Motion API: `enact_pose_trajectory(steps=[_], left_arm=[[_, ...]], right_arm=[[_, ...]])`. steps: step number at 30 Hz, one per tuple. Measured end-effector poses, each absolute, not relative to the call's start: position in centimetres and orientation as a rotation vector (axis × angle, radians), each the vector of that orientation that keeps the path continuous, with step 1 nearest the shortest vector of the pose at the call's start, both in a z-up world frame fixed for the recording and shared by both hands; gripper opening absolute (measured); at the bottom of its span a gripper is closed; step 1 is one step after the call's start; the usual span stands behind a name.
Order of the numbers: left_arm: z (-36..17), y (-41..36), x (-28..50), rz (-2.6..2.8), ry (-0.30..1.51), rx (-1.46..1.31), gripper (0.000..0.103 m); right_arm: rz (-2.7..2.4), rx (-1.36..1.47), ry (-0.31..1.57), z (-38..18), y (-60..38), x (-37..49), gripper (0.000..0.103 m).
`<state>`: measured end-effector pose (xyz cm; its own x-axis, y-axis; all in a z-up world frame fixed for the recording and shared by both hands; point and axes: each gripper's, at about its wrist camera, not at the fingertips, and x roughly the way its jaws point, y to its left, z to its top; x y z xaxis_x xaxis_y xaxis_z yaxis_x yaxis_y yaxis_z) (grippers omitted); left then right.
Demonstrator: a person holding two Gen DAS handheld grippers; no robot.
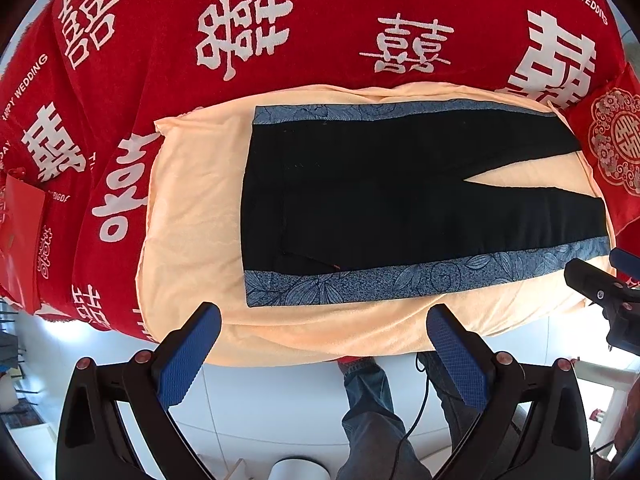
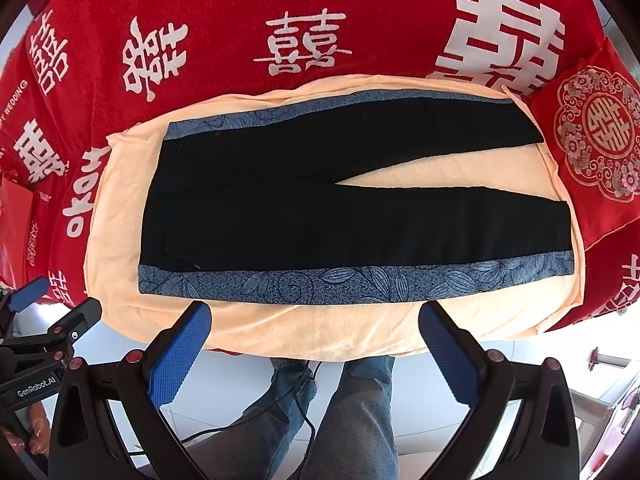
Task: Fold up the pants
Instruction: 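Position both grippers open above the blue-patterned waistband of the black trousers, then grasp the waistband edge with the left gripper while the right gripper grasps it too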
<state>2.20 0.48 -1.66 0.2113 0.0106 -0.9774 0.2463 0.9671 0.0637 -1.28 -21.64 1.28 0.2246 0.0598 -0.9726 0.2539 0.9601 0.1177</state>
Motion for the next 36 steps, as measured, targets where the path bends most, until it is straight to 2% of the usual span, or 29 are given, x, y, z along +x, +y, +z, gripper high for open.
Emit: enact_pose_trajectory(steps=[17, 22, 27, 33, 34, 35, 36], left_arm=[[-0.9, 0.8, 2.7, -0.175, 1.319, 0.285, 0.103], [-2.3, 1.2, 2.5, -0.19, 1.336, 0.275, 0.103], [-6.1, 1.8, 2.6, -0.229, 1.37, 0.225, 0.103], [-11.7, 4.1, 3.1, -0.224, 1.382, 0.001, 0.102], [-13.1, 4.6, 3.2, -0.229, 1.385, -0.037, 0.097], [-14.3, 4.9, 3.2, -0.234, 1.394, -0.067, 0.091], [-15.3, 5.1, 3.3, -0.237, 1.406, -0.092, 0.09]], right_arm=[[-0.154, 0.334, 1.3, 1.6, -21.6, -1.8, 0.103], [-0.156, 0.363, 1.312, 0.1, -21.5, -2.2, 0.103], [-0.105, 0.454, 1.351, -3.8, -21.5, -3.0, 0.103], [0.051, 0.756, 1.373, -11.5, -22.7, -3.8, 0.103], [0.079, 0.791, 1.363, -13.0, -22.8, -3.9, 0.101], [0.101, 0.811, 1.36, -14.2, -22.8, -4.0, 0.089], [0.117, 0.825, 1.362, -15.4, -22.8, -4.0, 0.074]])
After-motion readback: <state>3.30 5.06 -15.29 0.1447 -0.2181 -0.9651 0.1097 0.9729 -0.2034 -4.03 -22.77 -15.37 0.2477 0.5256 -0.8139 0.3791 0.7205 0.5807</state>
